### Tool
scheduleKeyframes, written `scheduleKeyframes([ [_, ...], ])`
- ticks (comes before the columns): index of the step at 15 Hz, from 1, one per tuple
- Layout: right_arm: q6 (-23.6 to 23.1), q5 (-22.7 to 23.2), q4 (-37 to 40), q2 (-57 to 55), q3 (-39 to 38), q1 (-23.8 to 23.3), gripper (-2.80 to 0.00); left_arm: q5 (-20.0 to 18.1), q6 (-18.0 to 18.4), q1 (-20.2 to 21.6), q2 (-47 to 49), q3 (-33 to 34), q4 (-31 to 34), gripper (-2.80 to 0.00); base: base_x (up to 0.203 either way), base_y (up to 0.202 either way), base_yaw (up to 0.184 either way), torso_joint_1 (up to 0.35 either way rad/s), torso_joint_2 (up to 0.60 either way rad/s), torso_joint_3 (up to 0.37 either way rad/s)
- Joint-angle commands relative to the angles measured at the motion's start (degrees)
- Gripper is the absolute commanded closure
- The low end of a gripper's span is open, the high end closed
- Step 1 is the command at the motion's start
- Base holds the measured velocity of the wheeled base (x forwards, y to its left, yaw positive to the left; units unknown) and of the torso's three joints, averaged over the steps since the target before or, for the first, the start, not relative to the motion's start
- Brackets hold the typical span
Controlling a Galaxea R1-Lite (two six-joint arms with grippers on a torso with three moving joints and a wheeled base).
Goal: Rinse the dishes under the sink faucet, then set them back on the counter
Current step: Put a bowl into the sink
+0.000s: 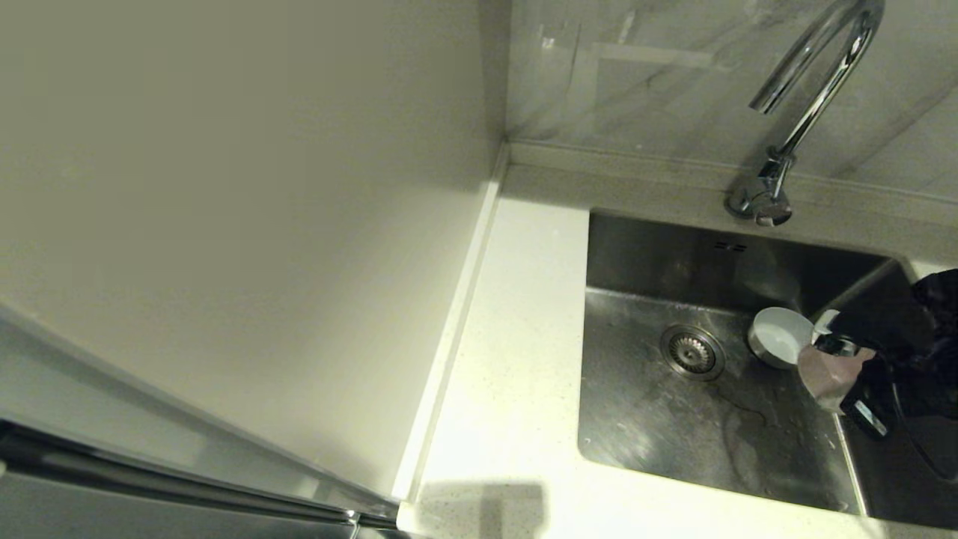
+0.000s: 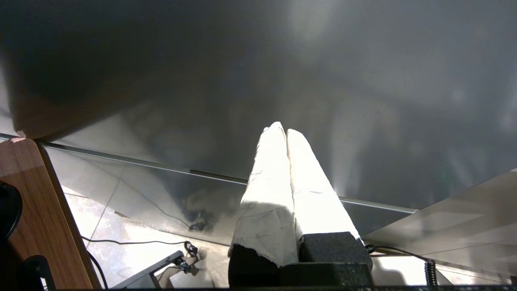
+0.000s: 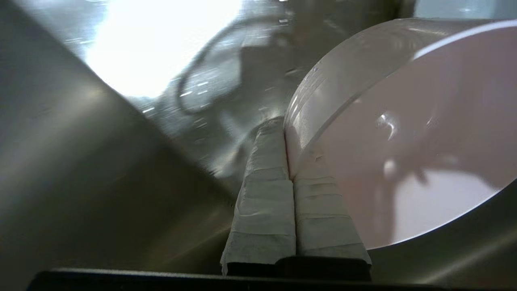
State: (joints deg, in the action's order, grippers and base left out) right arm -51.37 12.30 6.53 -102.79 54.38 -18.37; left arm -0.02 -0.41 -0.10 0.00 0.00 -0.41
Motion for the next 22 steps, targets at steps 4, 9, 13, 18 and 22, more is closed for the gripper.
scheduleKeyframes([
  [4, -0.3, -1.5, -4.1, -9.5, 1.7, -1.7, 0.0, 0.0, 0.0, 0.0, 0.0, 0.2, 0.0, 0.0, 0.0, 0.0, 0.0, 0.0, 0.0, 0.0],
  [9, -0.3, -1.6, -6.1, -13.7, 2.0, -3.0, 0.0, 0.0, 0.0, 0.0, 0.0, 0.2, 0.0, 0.0, 0.0, 0.0, 0.0, 0.0, 0.0, 0.0],
  [13, -0.3, -2.9, -6.7, -16.1, 2.0, -3.0, 0.0, 0.0, 0.0, 0.0, 0.0, 0.2, 0.0, 0.0, 0.0, 0.0, 0.0, 0.0, 0.0, 0.0],
  [18, -0.4, -3.2, -11.3, -20.7, 3.0, -2.9, 0.0, 0.0, 0.0, 0.0, 0.0, 0.2, 0.0, 0.0, 0.0, 0.0, 0.0, 0.0, 0.0, 0.0],
  [22, -0.4, -4.7, -11.5, -21.7, 3.4, -2.9, 0.0, 0.0, 0.0, 0.0, 0.0, 0.2, 0.0, 0.0, 0.0, 0.0, 0.0, 0.0, 0.0, 0.0],
])
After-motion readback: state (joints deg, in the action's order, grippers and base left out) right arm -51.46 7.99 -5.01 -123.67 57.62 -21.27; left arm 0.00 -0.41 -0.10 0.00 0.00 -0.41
